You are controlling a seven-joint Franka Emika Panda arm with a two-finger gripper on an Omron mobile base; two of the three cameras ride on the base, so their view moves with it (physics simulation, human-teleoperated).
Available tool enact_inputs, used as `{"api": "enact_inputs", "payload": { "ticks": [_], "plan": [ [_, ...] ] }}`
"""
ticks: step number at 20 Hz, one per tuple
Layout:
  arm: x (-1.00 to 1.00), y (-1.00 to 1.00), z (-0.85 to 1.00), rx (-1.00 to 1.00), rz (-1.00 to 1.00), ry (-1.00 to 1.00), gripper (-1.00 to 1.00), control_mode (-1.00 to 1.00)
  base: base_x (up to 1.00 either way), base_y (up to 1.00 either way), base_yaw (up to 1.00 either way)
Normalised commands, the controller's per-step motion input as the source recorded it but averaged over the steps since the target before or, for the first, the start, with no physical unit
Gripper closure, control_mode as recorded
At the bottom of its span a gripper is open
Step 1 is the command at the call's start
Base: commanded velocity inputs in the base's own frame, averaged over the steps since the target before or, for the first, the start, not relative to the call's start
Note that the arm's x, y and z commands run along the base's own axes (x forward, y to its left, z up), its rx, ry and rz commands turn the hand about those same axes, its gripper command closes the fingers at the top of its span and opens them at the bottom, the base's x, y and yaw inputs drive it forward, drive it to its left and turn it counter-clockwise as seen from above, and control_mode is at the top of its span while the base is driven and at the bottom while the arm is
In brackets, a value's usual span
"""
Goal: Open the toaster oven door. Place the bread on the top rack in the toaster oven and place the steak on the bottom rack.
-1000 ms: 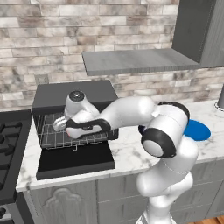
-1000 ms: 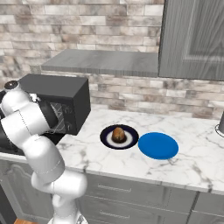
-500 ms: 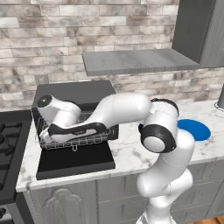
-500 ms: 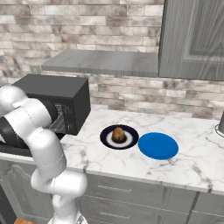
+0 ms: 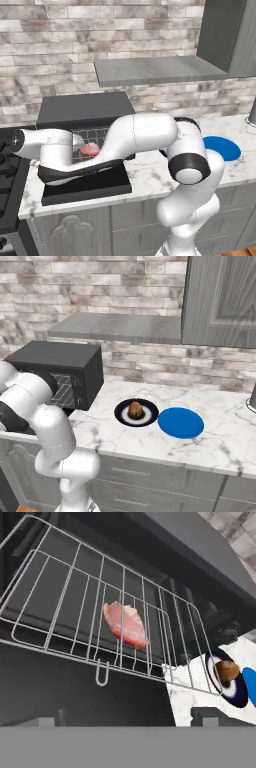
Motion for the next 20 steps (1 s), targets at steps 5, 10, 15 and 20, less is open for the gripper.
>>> {"api": "enact_inputs", "payload": {
  "ticks": [5,10,15,20],
  "plan": [
    [0.1,-0.92,0.0,0.23,-0.46,-0.21,-1.0,-1.0,0.0,0.0,0.0],
    [0.21,-1.0,0.0,0.32,-0.46,-0.11,-1.0,-1.0,0.0,0.0,0.0],
    [0.05,-1.0,0.05,0.45,-0.3,-0.24,-1.0,-1.0,0.0,0.0,0.0],
    [-0.02,-1.0,0.25,0.52,-0.19,-0.2,-1.0,-1.0,0.0,0.0,0.0]
  ]
}}
